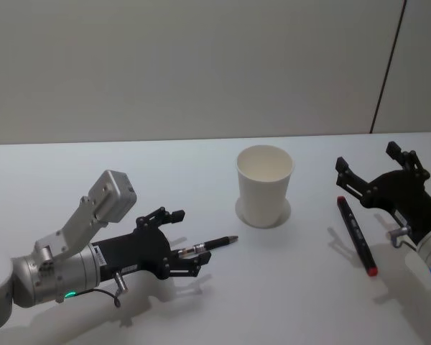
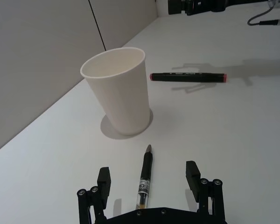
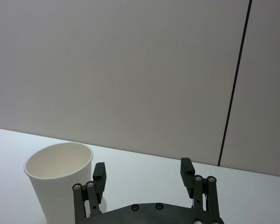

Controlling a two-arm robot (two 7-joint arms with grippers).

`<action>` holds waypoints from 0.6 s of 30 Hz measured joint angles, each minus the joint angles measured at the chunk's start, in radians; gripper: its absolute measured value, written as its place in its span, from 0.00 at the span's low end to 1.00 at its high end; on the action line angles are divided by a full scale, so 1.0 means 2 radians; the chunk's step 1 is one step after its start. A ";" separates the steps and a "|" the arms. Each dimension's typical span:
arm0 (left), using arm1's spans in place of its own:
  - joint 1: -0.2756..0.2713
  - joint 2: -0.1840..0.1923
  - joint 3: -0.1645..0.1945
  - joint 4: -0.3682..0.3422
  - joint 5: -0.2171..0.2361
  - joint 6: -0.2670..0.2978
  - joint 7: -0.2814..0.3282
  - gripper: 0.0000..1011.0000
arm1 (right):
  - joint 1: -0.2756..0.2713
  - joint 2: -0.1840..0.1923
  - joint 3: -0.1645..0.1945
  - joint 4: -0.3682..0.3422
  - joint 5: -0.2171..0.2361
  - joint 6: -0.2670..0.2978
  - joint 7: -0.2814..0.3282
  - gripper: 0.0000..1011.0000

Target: Place the pen into the pen holder.

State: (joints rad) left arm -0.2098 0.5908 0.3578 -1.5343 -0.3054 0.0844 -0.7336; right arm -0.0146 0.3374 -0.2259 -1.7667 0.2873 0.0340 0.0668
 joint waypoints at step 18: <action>-0.030 -0.016 0.009 0.030 0.036 0.062 -0.027 0.99 | 0.000 0.000 0.000 0.000 0.000 0.000 0.000 0.99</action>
State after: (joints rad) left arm -0.2704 0.5593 0.3767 -1.4745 -0.2336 0.2089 -0.7871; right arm -0.0146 0.3374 -0.2259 -1.7668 0.2874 0.0340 0.0668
